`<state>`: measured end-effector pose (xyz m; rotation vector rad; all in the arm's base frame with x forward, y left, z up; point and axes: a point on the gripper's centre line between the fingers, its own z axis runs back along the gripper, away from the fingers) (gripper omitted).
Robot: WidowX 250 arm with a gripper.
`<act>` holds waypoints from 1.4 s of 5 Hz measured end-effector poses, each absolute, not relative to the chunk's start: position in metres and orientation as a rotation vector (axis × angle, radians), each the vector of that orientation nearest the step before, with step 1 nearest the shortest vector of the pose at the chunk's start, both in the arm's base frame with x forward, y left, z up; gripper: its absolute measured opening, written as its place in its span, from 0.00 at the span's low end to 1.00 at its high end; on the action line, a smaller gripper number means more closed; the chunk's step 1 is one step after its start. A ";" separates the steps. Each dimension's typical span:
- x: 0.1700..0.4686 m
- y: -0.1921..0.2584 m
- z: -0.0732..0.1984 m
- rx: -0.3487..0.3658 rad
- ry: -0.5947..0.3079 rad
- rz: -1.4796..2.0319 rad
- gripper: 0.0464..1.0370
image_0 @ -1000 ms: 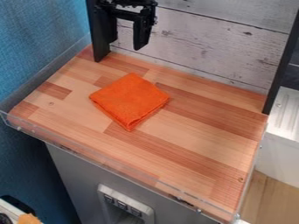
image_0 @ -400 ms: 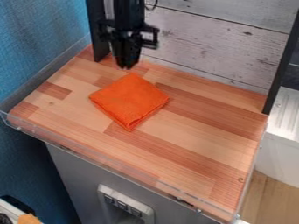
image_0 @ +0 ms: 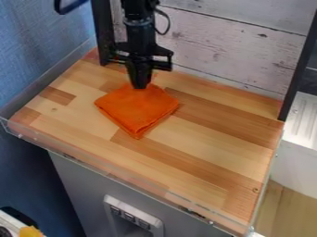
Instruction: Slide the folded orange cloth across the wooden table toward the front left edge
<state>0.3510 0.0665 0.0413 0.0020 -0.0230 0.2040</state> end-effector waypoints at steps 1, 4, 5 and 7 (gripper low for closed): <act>0.350 0.065 0.026 0.003 -0.031 0.245 0.01; 0.345 0.057 0.011 0.013 -0.031 0.276 0.01; 0.340 0.057 0.009 0.015 -0.013 0.234 0.01; 0.332 0.061 0.007 0.012 0.012 0.126 0.01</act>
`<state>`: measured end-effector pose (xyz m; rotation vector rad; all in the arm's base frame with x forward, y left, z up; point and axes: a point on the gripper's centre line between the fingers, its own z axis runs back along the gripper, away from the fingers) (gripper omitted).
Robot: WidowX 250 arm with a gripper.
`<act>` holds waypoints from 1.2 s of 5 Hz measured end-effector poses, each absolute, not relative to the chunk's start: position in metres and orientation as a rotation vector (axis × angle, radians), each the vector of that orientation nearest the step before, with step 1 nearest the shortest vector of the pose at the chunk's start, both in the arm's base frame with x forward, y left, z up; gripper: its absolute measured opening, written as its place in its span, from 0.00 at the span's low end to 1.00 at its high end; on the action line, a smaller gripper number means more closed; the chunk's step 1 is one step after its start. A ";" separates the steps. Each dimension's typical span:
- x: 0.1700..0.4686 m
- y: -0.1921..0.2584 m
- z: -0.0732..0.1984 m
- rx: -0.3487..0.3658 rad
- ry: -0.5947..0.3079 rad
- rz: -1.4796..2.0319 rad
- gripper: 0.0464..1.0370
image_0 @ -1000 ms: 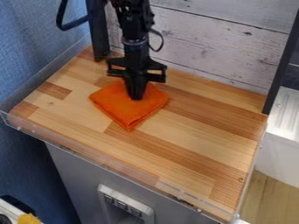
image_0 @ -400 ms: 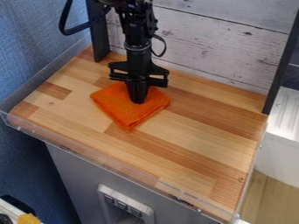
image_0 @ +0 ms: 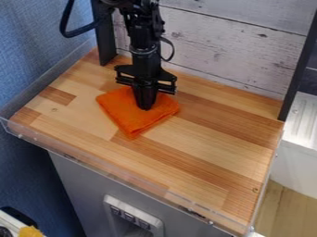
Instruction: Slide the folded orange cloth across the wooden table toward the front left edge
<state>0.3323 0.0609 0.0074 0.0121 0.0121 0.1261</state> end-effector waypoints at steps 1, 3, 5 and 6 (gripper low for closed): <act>0.326 0.064 0.007 0.008 0.020 0.082 0.01; 0.302 0.070 0.007 -0.006 0.035 0.034 0.01; 0.278 0.076 0.011 -0.023 0.040 0.015 0.04; 0.269 0.075 0.025 -0.024 0.028 0.005 0.19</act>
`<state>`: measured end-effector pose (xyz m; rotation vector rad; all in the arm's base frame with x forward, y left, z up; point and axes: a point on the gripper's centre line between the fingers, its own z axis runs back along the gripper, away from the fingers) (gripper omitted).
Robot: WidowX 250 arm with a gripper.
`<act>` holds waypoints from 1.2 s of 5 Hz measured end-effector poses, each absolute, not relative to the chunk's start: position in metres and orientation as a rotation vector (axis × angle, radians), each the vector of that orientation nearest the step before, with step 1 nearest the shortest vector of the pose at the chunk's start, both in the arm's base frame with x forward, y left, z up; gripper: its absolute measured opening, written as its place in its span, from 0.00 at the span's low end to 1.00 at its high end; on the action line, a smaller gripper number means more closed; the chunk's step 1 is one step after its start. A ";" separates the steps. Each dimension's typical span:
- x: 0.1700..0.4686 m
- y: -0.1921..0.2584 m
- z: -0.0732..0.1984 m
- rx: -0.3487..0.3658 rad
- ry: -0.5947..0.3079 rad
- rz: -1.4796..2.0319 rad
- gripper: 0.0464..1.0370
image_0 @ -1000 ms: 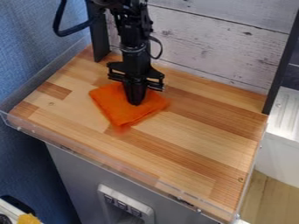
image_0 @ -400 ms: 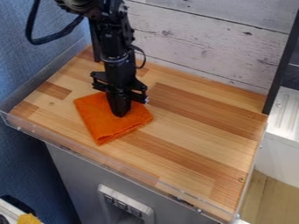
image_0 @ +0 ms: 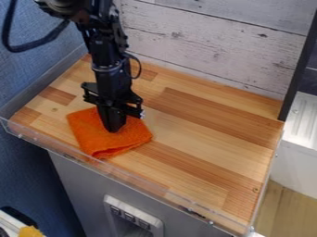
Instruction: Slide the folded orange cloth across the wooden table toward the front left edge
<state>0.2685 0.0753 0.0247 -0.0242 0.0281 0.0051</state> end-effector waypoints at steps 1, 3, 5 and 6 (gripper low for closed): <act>0.267 0.067 0.043 -0.018 0.008 0.020 0.45; 0.281 0.016 0.078 -0.008 0.003 0.011 0.96; 0.300 -0.026 0.115 0.005 -0.021 0.011 0.96; 0.308 -0.043 0.126 0.008 -0.026 0.015 0.96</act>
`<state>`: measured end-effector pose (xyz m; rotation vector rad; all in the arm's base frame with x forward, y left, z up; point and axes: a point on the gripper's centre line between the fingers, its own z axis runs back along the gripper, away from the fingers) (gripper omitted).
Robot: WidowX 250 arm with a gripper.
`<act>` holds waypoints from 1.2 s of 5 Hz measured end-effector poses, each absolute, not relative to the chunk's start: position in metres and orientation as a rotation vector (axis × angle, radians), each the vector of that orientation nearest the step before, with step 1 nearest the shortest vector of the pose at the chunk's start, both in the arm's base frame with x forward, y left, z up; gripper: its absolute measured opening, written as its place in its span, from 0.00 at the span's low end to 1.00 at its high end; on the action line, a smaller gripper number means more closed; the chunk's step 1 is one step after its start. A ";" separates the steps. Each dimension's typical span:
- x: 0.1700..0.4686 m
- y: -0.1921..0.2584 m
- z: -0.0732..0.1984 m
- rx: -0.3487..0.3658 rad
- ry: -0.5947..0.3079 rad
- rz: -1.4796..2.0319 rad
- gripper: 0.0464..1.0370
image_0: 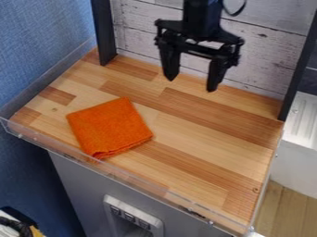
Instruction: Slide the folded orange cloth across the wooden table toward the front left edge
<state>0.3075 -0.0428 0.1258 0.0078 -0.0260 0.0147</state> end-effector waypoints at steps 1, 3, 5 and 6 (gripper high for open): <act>0.318 -0.054 0.130 0.009 -0.016 0.015 0.96; 0.331 -0.074 0.133 0.004 0.004 0.018 0.96; 0.341 -0.085 0.135 -0.012 0.013 0.015 0.96; 0.343 -0.091 0.134 -0.016 0.015 0.013 0.96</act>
